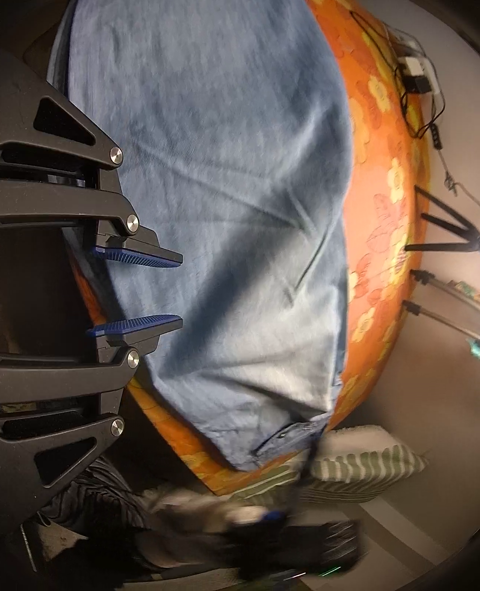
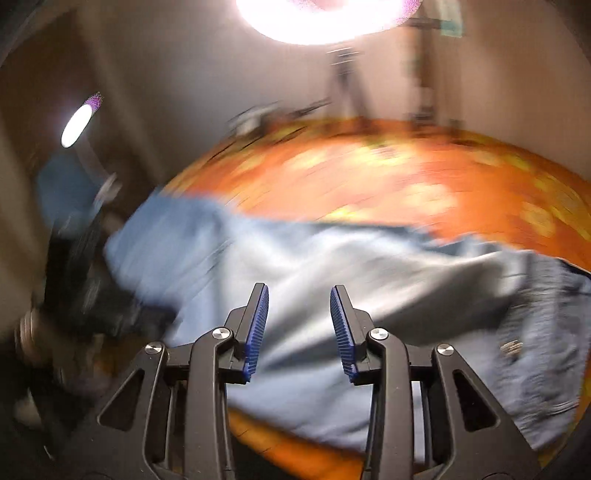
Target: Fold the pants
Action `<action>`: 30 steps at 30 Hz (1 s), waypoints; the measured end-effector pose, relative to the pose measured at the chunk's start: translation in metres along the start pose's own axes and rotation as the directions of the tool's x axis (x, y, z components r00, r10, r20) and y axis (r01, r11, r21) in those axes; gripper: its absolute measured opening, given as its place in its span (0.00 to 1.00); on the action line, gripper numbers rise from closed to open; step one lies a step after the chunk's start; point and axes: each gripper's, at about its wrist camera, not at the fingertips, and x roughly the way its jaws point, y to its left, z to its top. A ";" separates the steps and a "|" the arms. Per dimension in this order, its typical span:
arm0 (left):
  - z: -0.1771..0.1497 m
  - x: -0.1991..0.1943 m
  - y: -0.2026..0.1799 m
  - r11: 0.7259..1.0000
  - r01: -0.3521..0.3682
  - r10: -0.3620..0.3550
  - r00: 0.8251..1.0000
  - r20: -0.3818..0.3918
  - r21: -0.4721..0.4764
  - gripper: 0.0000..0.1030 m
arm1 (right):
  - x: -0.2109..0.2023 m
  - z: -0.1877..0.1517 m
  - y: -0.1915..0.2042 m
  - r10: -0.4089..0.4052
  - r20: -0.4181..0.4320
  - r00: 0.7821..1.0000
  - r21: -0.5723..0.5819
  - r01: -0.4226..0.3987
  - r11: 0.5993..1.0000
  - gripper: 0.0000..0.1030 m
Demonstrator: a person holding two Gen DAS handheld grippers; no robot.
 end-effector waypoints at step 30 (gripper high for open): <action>-0.008 0.014 0.000 0.997 0.014 -0.012 1.000 -0.021 0.080 0.24 | 0.099 0.075 -0.073 -0.236 -0.082 0.968 -0.244 0.210 0.947 0.08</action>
